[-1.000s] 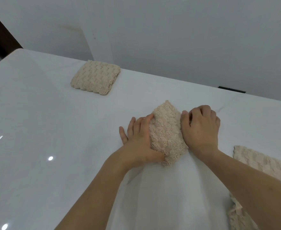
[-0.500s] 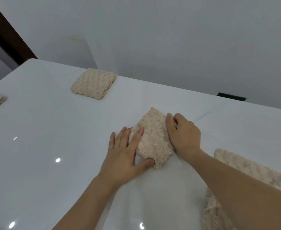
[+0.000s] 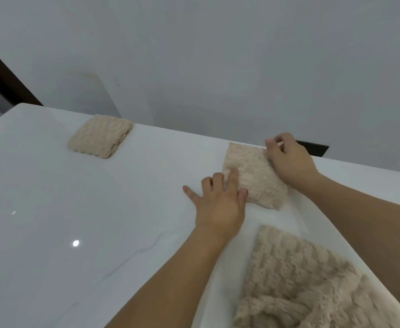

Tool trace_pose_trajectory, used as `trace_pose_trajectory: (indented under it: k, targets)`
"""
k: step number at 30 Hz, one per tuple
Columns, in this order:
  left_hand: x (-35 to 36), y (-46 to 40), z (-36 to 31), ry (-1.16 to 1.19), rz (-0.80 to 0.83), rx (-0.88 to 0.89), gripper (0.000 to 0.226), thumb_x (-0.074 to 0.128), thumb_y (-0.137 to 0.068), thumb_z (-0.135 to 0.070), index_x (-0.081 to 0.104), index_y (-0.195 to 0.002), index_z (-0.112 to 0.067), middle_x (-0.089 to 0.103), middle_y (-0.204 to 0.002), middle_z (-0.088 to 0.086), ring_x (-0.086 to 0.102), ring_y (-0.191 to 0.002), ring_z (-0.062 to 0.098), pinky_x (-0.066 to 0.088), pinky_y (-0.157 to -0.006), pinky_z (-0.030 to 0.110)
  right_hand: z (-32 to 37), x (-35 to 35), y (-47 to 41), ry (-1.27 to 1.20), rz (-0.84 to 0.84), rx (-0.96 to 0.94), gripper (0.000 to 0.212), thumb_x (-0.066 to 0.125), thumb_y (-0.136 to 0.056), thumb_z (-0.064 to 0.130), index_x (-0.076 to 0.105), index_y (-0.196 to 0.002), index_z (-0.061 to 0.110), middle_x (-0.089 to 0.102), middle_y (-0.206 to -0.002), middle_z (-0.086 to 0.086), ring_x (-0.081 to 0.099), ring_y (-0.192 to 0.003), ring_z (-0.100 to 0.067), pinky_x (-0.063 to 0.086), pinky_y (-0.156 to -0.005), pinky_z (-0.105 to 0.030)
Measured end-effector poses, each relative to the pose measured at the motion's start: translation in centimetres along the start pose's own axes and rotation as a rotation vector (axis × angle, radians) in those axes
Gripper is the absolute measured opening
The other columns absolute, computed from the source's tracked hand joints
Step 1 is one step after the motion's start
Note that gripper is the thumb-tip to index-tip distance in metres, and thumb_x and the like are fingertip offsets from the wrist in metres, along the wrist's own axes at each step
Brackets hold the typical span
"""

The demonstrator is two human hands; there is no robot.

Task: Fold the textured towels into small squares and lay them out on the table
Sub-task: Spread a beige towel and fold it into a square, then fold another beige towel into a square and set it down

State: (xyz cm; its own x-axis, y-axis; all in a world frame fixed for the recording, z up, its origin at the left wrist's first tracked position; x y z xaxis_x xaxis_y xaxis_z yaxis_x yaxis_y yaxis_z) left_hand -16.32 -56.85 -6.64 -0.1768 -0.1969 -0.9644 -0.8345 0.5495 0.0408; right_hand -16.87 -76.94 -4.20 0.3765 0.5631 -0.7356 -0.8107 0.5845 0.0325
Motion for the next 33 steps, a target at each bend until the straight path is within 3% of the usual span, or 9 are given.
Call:
trace_pose_trajectory:
  k: [4,9,12,18,23,27,30,33]
  targets:
    - [1.1,-0.5,-1.0,-0.030,-0.225,0.012,0.052,0.032,-0.099,-0.048,0.042,-0.145,-0.025,0.052,-0.119,0.006,0.047,-0.111,0.031,0.027,-0.103,0.073,-4.0,-0.7,0.7,0.141,-0.038,-0.206,0.040,0.054,-0.092,0.037,0.051,-0.129,0.020,0.058,-0.117,-0.001,0.053,-0.108,-0.023,0.042,-0.096,-0.041]
    - [1.3,-0.7,-1.0,-0.014,-0.243,-0.025,0.052,0.029,-0.100,-0.048,0.037,-0.147,-0.029,0.049,-0.128,0.004,0.044,-0.119,0.028,0.025,-0.110,0.065,-4.9,-0.1,0.1,0.168,-0.078,-0.280,0.025,0.049,-0.095,0.026,0.057,-0.119,0.024,0.062,-0.112,0.000,0.055,-0.104,-0.024,0.043,-0.094,-0.045]
    - [1.4,-0.8,-1.0,-0.016,-0.255,-0.038,0.052,0.031,-0.100,-0.048,0.037,-0.148,-0.030,0.048,-0.130,0.003,0.040,-0.121,0.025,0.024,-0.112,0.063,-5.0,-0.3,0.2,0.111,-0.096,-0.265,0.023,0.048,-0.097,0.022,0.059,-0.117,0.023,0.063,-0.112,0.000,0.055,-0.103,-0.023,0.042,-0.096,-0.045]
    - [0.9,-0.7,-1.1,0.019,-0.222,-0.042,0.058,0.035,-0.094,-0.049,0.036,-0.148,-0.029,0.046,-0.132,-0.002,0.037,-0.123,0.021,0.022,-0.113,0.058,-4.8,-0.8,0.0,-0.100,-0.142,-0.140,0.011,0.057,-0.093,0.028,0.064,-0.101,0.026,0.062,-0.088,0.011,0.056,-0.083,-0.015,0.050,-0.085,-0.043]
    - [1.0,-0.7,-1.1,0.009,-0.254,-0.070,0.055,0.039,-0.095,-0.046,0.036,-0.147,-0.029,0.048,-0.130,-0.002,0.039,-0.120,0.021,0.024,-0.112,0.055,-4.9,-0.8,0.0,-0.205,-0.140,-0.096,0.026,0.061,-0.090,0.035,0.057,-0.115,0.030,0.057,-0.092,0.011,0.055,-0.078,-0.011,0.051,-0.081,-0.035]
    - [0.9,-0.8,-1.2,0.046,-0.253,-0.066,0.061,0.035,-0.092,-0.048,0.029,-0.149,-0.027,0.046,-0.131,-0.001,0.038,-0.122,0.022,0.024,-0.112,0.051,-5.1,-1.3,0.8,-0.441,-0.218,-0.054,0.033,0.059,-0.091,0.022,0.050,-0.123,0.024,0.051,-0.106,0.007,0.052,-0.078,-0.004,0.047,-0.076,-0.021]
    - [0.8,-0.7,-1.0,0.123,-0.294,-0.058,0.062,0.035,-0.090,-0.043,0.030,-0.149,-0.024,0.041,-0.138,0.003,0.035,-0.127,0.023,0.024,-0.113,0.049,-5.4,-1.9,2.4,-0.540,-0.275,-0.017,0.030,0.054,-0.091,0.011,0.051,-0.119,0.019,0.051,-0.102,0.004,0.048,-0.074,-0.004,0.044,-0.068,-0.009]
    - [0.4,-0.3,-1.0,0.215,-0.364,-0.084,0.060,0.035,-0.087,-0.041,0.039,-0.142,-0.018,0.040,-0.139,0.007,0.036,-0.125,0.025,0.030,-0.108,0.046,-5.8,-2.4,4.3,-0.534,-0.251,-0.005,0.021,0.051,-0.092,0.010,0.055,-0.111,0.018,0.053,-0.093,0.003,0.047,-0.074,-0.004,0.043,-0.068,-0.013]
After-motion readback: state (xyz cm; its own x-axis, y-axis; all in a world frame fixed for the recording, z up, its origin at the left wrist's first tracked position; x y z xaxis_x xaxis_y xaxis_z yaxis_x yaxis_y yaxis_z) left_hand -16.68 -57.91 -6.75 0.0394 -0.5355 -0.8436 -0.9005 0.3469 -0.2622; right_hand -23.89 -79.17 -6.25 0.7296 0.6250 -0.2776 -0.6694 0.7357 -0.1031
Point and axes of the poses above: each hand's wrist, its own y-axis away from the middle knuckle, its own x-axis out of the palm, z = x × y, the point moved 2 cm from there along -y, towards the middle knuckle
